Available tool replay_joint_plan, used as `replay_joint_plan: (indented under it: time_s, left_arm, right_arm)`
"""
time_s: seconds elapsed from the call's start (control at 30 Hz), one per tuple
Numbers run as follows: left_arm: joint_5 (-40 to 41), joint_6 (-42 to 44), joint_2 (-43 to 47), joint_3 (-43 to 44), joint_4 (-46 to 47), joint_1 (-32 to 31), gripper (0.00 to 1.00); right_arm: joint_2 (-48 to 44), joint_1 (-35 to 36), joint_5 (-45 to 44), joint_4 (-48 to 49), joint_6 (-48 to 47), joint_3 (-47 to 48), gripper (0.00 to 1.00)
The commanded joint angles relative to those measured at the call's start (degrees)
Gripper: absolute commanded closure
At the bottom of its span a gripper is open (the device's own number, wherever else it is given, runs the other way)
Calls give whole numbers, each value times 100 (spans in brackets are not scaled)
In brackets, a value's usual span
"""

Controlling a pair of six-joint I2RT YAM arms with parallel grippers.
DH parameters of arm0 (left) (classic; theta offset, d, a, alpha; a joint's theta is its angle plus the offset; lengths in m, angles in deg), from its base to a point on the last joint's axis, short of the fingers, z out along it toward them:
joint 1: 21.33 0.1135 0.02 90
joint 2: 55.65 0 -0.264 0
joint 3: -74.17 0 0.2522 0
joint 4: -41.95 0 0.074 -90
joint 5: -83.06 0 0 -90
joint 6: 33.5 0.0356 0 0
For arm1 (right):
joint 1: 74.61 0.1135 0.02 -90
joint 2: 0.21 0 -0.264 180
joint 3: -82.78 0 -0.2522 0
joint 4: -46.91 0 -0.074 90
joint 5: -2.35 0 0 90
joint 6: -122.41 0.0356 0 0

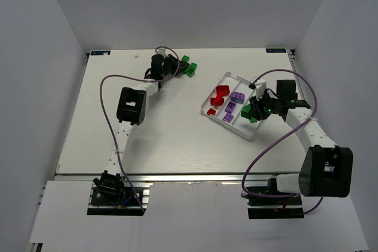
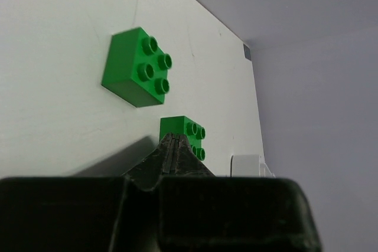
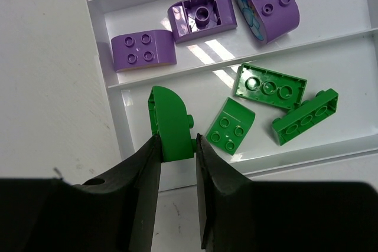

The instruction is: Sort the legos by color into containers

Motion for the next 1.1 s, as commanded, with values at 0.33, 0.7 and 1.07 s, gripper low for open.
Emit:
replay_joint_plan:
  time_s: [0.33, 0.7, 1.07]
  left_arm:
    - [-187, 542, 449, -27, -897, -320, 100]
    - [-266, 552, 581, -211, -977, -655, 100]
    - [-293, 631, 959, -475, -1056, -742, 100]
  right_arm:
    - [-337, -49, 49, 23, -25, -183, 100]
    - [-399, -66, 111, 58, -52, -315, 100]
    - [-135, -58, 14, 304, 9, -420, 93]
